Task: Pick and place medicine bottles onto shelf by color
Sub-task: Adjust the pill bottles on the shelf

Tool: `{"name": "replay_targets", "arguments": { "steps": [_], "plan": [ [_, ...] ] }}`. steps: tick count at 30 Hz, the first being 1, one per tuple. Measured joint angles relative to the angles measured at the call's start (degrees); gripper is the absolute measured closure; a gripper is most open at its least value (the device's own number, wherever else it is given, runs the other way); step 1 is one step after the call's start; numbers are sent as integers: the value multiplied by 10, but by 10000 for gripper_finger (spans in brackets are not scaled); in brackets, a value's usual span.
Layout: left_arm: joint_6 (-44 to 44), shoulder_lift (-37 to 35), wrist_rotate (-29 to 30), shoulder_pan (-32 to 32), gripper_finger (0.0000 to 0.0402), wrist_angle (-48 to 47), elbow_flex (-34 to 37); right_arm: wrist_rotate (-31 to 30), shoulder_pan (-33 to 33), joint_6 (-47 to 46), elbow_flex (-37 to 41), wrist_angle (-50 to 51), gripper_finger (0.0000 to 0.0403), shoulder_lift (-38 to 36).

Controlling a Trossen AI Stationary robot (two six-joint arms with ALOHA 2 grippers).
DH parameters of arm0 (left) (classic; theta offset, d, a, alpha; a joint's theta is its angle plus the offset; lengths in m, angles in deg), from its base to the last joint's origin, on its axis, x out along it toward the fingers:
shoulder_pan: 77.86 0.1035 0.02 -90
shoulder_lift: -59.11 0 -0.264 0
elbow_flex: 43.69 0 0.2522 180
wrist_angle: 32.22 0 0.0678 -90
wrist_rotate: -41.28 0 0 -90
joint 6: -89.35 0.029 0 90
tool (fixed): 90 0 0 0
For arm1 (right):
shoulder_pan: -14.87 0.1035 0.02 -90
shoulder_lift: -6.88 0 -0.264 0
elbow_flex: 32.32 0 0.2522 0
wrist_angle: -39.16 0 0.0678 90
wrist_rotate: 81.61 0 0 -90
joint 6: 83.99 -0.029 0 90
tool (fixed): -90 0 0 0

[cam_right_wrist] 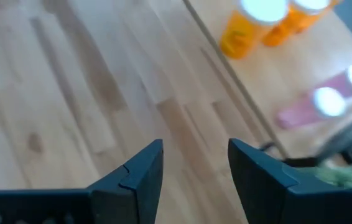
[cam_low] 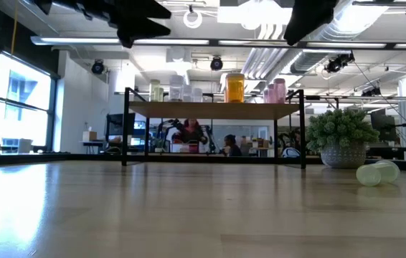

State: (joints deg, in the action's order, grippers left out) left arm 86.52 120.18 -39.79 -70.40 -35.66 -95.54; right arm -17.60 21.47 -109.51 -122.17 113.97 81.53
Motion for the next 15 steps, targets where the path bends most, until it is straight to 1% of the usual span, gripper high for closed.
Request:
{"name": "replay_targets", "arguments": {
  "steps": [3,7,12,15],
  "plan": [
    [0,-29,-1,0,158,-31,0,-1,19,0,41,-70,231,-20],
    [0,-66,-1,0,158,-68,0,-9,36,19,78,-174,231,-27],
    [0,-115,2,0,158,-117,0,-9,41,66,89,-294,231,-22],
    [1,-137,20,0,158,-131,0,-10,39,100,89,-351,231,-22]
  ]
}}
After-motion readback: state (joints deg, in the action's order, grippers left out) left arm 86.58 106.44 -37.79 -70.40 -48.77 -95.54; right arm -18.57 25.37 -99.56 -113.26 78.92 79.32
